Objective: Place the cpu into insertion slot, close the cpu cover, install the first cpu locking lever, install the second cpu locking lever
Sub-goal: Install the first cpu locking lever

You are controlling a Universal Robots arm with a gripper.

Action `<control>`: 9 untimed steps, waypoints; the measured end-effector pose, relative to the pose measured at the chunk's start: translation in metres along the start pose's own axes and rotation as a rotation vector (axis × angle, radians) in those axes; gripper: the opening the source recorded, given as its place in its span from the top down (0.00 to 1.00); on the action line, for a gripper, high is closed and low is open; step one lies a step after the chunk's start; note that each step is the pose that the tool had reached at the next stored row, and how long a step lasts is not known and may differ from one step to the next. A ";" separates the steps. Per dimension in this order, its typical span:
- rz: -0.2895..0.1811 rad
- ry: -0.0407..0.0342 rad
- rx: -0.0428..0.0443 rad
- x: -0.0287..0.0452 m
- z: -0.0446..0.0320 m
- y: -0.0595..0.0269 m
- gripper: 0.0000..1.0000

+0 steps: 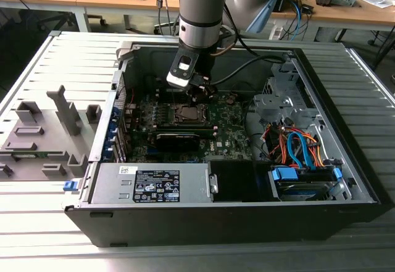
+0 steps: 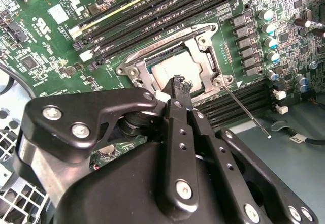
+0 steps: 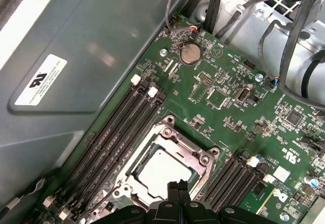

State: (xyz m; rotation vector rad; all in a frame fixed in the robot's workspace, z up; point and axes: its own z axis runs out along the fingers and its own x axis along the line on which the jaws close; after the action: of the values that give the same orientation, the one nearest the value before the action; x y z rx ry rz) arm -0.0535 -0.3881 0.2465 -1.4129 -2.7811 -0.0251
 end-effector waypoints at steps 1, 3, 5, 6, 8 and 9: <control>-0.002 0.0000 0.0000 0.0000 0.0000 0.0000 0.89; -0.006 0.0000 0.0001 0.0000 0.0000 0.0000 0.89; -0.010 0.0001 0.0003 0.0000 0.0000 0.0000 0.89; -0.011 0.0000 0.0003 0.0000 0.0000 0.0000 0.89; -0.015 0.0001 0.0004 0.0000 0.0000 0.0000 0.89; -0.017 0.0001 0.0004 0.0000 0.0000 0.0000 0.89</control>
State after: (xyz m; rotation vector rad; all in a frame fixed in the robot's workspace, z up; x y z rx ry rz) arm -0.0535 -0.3881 0.2465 -1.3896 -2.7927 -0.0248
